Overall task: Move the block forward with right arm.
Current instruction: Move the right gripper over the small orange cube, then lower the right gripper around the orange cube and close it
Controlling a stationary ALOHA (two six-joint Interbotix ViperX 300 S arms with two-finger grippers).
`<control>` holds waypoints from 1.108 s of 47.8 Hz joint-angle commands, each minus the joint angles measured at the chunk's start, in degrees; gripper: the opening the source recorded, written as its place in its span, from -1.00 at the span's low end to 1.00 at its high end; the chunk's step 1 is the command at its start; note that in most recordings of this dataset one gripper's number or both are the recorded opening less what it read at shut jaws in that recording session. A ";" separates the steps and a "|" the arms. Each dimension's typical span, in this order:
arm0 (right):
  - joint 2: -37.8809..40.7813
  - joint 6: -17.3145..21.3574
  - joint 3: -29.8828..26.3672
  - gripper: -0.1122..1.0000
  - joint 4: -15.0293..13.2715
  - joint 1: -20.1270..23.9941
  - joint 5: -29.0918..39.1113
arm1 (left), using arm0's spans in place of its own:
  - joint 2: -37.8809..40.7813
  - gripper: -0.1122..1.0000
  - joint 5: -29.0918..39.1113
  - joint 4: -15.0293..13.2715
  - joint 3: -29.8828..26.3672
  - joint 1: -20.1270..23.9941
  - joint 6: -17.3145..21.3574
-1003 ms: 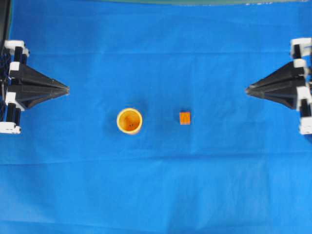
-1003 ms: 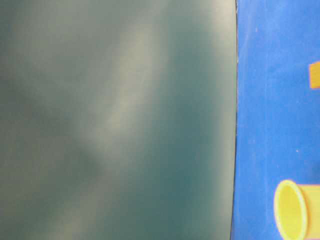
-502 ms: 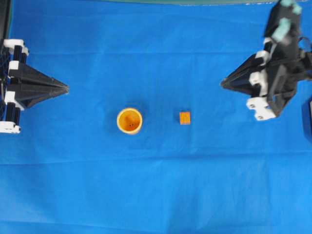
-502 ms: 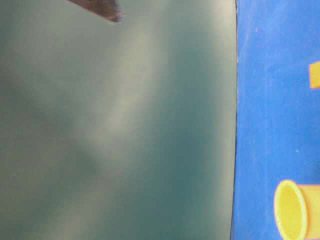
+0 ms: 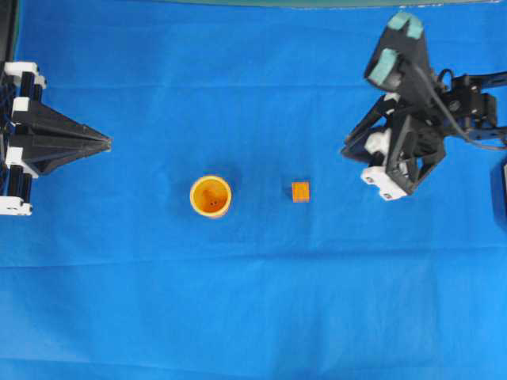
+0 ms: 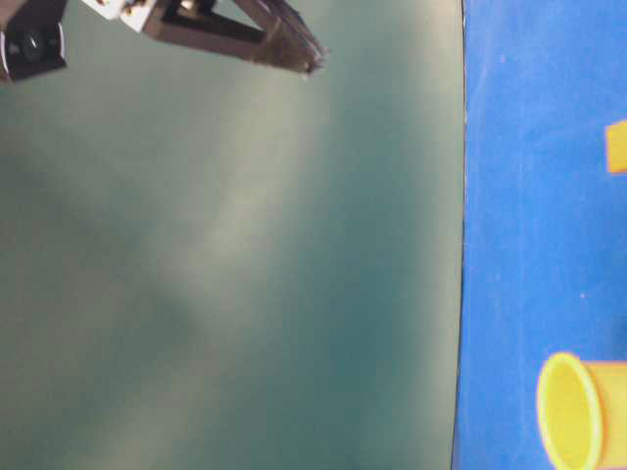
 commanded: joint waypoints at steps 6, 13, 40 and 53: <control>3.96 -2.46 -2.90 0.28 -0.26 1.67 1.32 | 0.35 -0.78 -0.35 0.09 -1.85 0.09 -0.09; 8.88 -5.45 -4.48 0.29 -0.26 3.43 2.29 | 0.18 -0.78 -0.35 0.09 -1.93 0.09 -0.09; 25.14 -23.38 -11.34 0.35 -0.26 4.66 4.39 | 0.09 -0.78 -0.35 0.18 -2.64 0.09 -0.09; 28.48 -28.39 -11.51 0.35 -0.26 4.66 4.13 | 0.09 -0.78 -0.35 0.18 -3.16 0.09 -0.09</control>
